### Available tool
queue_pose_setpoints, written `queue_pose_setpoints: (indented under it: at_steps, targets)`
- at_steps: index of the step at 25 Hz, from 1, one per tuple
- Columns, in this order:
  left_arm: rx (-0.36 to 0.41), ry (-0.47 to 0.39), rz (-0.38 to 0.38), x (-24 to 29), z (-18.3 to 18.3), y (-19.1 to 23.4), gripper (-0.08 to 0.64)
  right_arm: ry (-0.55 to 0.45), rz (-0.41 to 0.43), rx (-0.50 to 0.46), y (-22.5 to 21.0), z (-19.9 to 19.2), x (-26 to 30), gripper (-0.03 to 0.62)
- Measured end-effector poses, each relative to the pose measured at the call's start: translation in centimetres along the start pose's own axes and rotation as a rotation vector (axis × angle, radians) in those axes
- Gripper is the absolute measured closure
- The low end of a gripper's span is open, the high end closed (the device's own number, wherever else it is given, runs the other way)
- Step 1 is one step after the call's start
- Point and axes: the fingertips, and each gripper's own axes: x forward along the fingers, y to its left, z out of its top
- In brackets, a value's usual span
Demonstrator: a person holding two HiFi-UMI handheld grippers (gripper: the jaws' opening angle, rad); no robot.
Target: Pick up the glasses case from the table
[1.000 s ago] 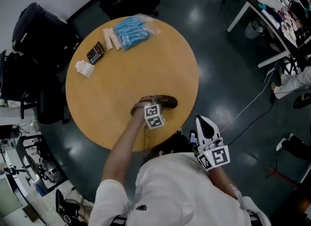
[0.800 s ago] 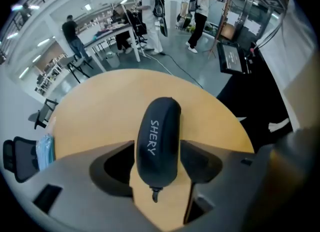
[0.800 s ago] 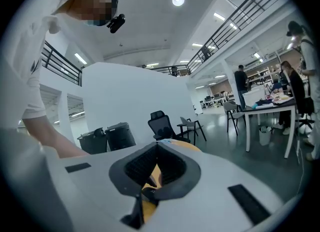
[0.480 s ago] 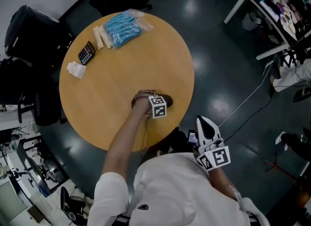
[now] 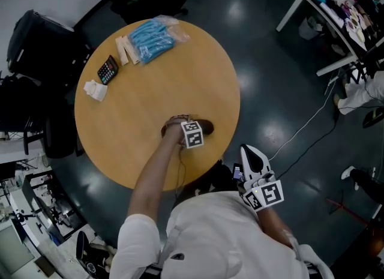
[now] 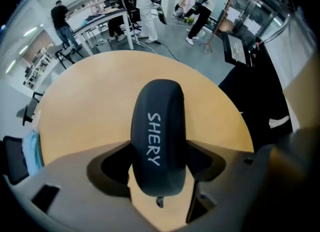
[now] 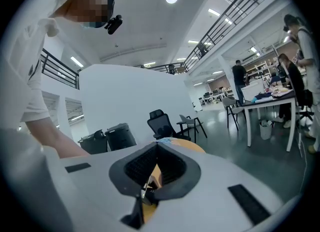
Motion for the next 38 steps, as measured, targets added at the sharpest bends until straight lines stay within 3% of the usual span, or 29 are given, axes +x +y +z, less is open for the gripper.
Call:
queue_pose_setpoints:
  at_steps: [3,7,11,16,19,23,25,28,32,38]
  targets:
    - [-0.134,-0.129,0.027,-2.1,0.2,0.5,0.235,-0.014,0.025,-0.020,0.5,0.7,0.4,0.577]
    - [-0.312,-0.363,0.137,-8.6,0.6,1.9,0.238,-0.028,0.058,-0.044,1.0,1.4,0.9,0.577]
    - [-0.535,-0.765,0.247,-18.7,1.1,2.1,0.239,-0.045,0.093,-0.081,2.1,1.9,1.6,0.577]
    - [-0.702,-1.206,0.513,-31.6,-0.4,-1.1,0.239,-0.085,0.146,-0.148,4.3,3.8,2.7,0.577]
    - [-0.788,-1.417,0.591,-36.2,-1.1,-5.4,0.239,-0.108,0.175,-0.172,5.5,4.5,3.1,0.577]
    - [-0.953,-1.461,0.644,-34.9,-2.6,-9.1,0.239,-0.098,0.195,-0.187,6.6,3.8,3.3,0.577]
    - [-1.001,-1.468,0.665,-34.7,-2.8,-9.9,0.239,-0.090,0.206,-0.192,7.0,3.5,3.1,0.577]
    - [-0.969,-1.461,0.707,-35.5,-2.6,-10.0,0.239,-0.076,0.219,-0.209,7.4,3.1,3.2,0.577]
    - [-0.945,-1.512,0.711,-37.0,-2.8,-9.8,0.239,-0.074,0.214,-0.222,7.8,3.0,3.4,0.577]
    - [-0.932,-1.510,0.717,-37.2,-2.4,-10.3,0.239,-0.078,0.194,-0.219,7.6,3.0,2.8,0.577]
